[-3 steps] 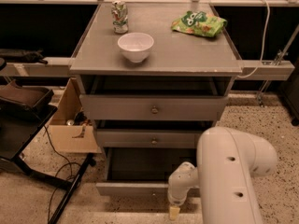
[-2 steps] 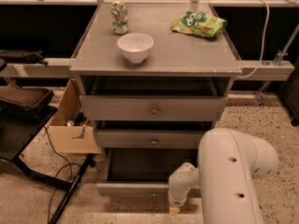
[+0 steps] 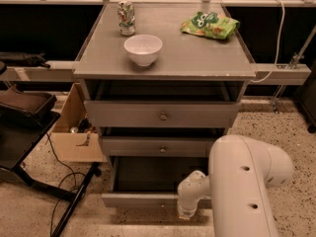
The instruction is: Open bottom drawer
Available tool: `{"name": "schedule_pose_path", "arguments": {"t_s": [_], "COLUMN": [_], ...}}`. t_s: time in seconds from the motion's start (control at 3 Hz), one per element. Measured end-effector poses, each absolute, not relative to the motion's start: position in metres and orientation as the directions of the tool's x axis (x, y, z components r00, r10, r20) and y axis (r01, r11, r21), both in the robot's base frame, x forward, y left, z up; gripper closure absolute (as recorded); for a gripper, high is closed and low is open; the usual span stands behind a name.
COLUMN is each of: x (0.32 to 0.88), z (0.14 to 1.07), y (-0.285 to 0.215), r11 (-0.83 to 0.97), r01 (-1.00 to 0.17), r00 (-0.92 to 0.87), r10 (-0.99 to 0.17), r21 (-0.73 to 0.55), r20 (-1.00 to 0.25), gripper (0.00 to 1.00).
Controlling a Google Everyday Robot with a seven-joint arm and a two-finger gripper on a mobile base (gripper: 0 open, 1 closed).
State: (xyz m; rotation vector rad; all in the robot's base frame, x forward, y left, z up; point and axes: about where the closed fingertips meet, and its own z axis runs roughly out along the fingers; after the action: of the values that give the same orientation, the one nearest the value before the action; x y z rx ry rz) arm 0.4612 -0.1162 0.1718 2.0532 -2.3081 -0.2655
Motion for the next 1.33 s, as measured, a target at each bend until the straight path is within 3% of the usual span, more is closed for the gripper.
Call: {"name": "schedule_pose_path", "arguments": {"t_s": [0.33, 1.33], "x": [0.4623, 0.4619], "z": [0.1724, 0.1748], "y": [-0.1156, -0.1152], "r11": [0.109, 0.114], "r01": [-0.982, -0.979], "r00": [-0.122, -0.128], "r10": [-0.989, -0.989], "r21": [0.155, 0.170], "r20": [-0.083, -0.074], "gripper": [1.00, 1.00]}}
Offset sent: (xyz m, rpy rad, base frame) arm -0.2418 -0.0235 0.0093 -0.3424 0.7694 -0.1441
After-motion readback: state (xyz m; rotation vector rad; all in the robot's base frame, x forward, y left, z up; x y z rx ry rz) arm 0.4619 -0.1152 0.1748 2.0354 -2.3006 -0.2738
